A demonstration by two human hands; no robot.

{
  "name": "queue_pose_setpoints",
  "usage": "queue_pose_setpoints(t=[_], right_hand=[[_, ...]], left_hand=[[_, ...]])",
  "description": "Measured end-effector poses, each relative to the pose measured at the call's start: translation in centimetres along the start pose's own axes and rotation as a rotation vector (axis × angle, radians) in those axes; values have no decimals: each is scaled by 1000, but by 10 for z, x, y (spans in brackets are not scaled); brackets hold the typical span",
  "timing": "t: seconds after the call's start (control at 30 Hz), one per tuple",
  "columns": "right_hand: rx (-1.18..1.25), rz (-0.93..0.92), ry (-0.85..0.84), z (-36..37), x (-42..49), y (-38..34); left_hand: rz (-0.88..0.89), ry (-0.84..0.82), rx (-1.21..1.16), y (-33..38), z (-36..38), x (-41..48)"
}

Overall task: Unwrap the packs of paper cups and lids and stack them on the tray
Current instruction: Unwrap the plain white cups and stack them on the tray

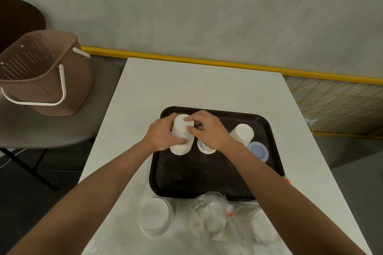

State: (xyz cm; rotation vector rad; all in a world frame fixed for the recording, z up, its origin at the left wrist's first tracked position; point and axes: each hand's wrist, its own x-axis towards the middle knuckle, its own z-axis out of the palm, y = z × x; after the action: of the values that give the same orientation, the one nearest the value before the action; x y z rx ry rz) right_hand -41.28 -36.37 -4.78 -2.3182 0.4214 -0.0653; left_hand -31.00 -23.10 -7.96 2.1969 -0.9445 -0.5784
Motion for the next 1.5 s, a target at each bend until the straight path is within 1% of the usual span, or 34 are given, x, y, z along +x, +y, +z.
queue_pose_setpoints(t=[0.1, 0.23, 0.3, 0.4, 0.6, 0.77, 0.9, 0.97, 1.1, 1.2, 1.33, 1.5], right_hand=[[-22, -4, -1, 0, -1, -2], [-55, -38, 75, -3, -6, -12], [-69, -55, 116, -7, -9, -21], [-74, -50, 166, -12, -13, -34], [-28, -94, 160, -5, -35, -64], [-23, -114, 106, 10, -62, -83], [-5, -100, 76, 23, -84, -93], [-2, -87, 33, 29, -95, -98], [-38, -51, -90, 40, -112, -103], [-64, -31, -180, 47, -122, -103], [-111, -1, -254, 56, -132, -101], [-164, 4, -270, 64, -137, -99]], left_hand=[[-14, -20, 5, 0, -1, -1], [-54, -62, -49, 1, -9, -11], [-77, -53, -100, 1, -15, -17], [-80, -29, -110, 0, -26, -32], [-41, 16, -155, -2, -44, -73], [17, -23, -183, -3, -52, -115], [44, -124, -209, -9, -49, -147], [53, -166, -188, -14, -45, -159], [55, -201, -165, -22, -34, -176], [58, -206, -182, -27, -24, -185], [54, -175, -191, -33, -10, -193], [39, -98, -204, -36, 1, -198]])
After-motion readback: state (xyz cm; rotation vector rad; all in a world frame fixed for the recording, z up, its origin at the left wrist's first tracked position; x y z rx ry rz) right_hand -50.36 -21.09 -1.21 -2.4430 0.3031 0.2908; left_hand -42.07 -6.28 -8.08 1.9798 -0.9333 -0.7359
